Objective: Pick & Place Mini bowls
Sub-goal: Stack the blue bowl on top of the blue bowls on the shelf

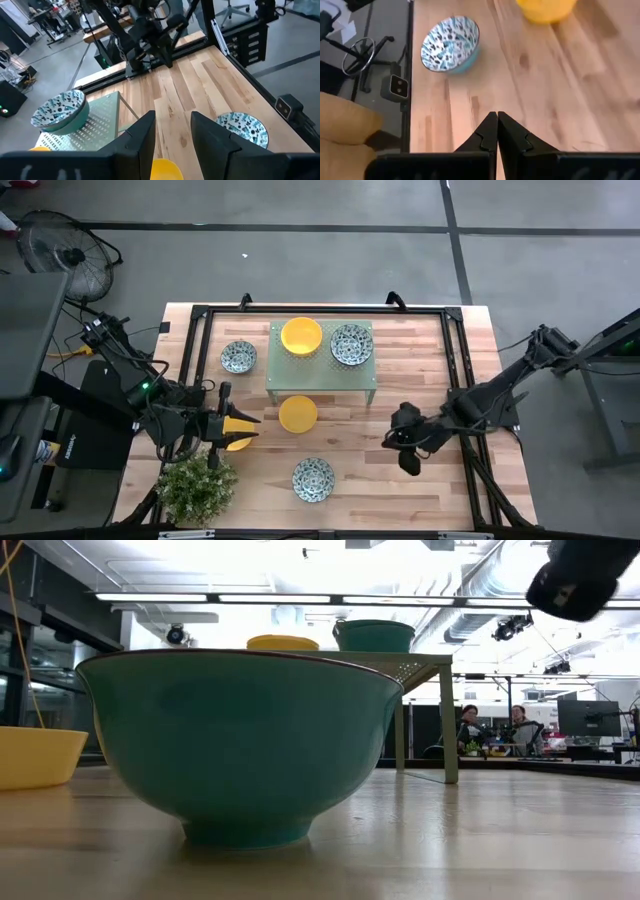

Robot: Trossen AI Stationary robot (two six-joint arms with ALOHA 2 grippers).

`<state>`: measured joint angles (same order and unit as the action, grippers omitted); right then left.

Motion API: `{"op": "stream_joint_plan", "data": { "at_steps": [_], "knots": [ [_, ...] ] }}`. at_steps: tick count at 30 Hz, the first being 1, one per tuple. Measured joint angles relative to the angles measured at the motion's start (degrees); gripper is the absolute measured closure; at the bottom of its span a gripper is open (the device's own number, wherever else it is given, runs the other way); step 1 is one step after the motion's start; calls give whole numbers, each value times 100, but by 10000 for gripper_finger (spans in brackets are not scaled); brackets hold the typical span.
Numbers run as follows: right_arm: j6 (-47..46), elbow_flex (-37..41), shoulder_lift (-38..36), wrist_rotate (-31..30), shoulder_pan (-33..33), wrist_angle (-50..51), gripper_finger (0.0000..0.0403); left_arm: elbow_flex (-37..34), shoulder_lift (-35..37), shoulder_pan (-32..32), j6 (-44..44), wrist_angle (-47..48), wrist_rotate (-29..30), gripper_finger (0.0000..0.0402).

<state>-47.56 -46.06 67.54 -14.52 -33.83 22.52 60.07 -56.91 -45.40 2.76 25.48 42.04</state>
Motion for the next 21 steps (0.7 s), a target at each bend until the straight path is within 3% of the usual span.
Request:
{"op": "stream_joint_plan", "data": {
  "at_steps": [4, 7, 14, 21],
  "knots": [
    [-627, 0, 95, -32, -130, 31, 403, -2, -28, -1, -11, -5, -76, 280],
    [-966, 0, 39, -509, -333, 153, 403, -2, -107, 4, -26, -60, -183, 280],
    [-2135, 0, -409, -1616, -912, 1101, 403, -3, -652, 616, -22, -420, -1122, 280],
    [-2605, 0, -693, -1807, -1181, 1870, 403, -4, -1077, 1191, -95, -1120, -1968, 280]
  ]
}}
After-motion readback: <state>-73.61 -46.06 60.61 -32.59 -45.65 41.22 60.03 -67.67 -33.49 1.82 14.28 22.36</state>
